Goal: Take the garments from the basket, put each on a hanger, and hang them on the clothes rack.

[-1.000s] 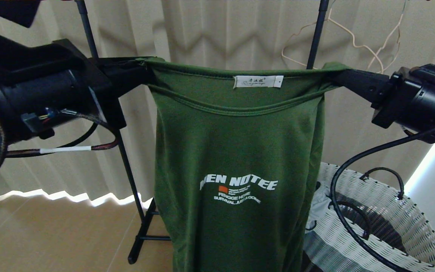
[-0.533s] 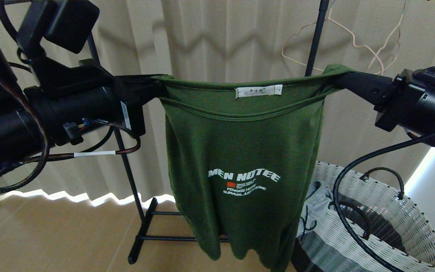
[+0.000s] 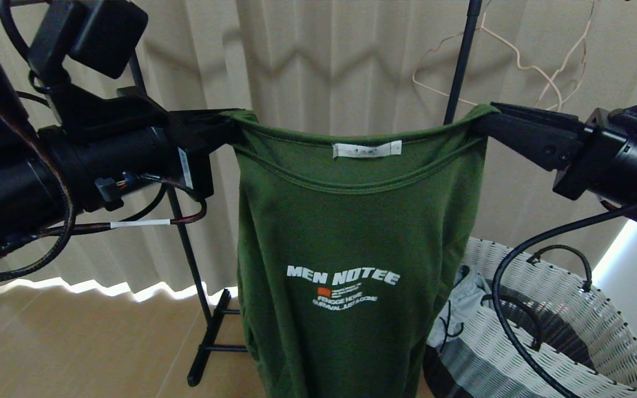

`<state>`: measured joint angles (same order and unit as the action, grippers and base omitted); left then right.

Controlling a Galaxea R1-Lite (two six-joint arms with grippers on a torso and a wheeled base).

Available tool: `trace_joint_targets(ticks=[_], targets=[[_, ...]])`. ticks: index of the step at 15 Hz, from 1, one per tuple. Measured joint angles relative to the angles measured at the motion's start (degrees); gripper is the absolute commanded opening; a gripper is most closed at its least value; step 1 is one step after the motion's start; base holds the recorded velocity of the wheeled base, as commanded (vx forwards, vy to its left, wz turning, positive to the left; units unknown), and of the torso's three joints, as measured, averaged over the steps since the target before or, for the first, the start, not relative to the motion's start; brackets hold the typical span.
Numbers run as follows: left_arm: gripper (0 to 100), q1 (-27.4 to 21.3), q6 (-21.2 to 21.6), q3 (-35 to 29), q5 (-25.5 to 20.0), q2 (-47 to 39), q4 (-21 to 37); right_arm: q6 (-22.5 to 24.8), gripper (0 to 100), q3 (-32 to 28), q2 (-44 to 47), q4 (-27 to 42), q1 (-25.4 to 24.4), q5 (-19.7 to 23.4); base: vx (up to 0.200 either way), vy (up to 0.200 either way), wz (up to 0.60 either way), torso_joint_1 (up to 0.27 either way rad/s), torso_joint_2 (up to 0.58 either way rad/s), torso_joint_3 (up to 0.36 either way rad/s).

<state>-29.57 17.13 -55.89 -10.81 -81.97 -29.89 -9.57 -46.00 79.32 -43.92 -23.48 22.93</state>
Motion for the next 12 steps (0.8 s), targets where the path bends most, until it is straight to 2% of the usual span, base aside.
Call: trace_joint_targets(ticks=[6,12], targets=[[0,6.4,0.1,1.3,0.1,-0.9,0.0,0.0,100,8.4,-5.9,-0.2,-1.0,0.4,0.0,0.0,0.0,0.0,0.0,0.0],[0,10.5,0.0,1.4,2.3,-3.0,0.0,0.1,100,11.5,-9.7,0.1,-1.4,0.3,0.0,0.0,0.0,0.0,0.0,0.0]])
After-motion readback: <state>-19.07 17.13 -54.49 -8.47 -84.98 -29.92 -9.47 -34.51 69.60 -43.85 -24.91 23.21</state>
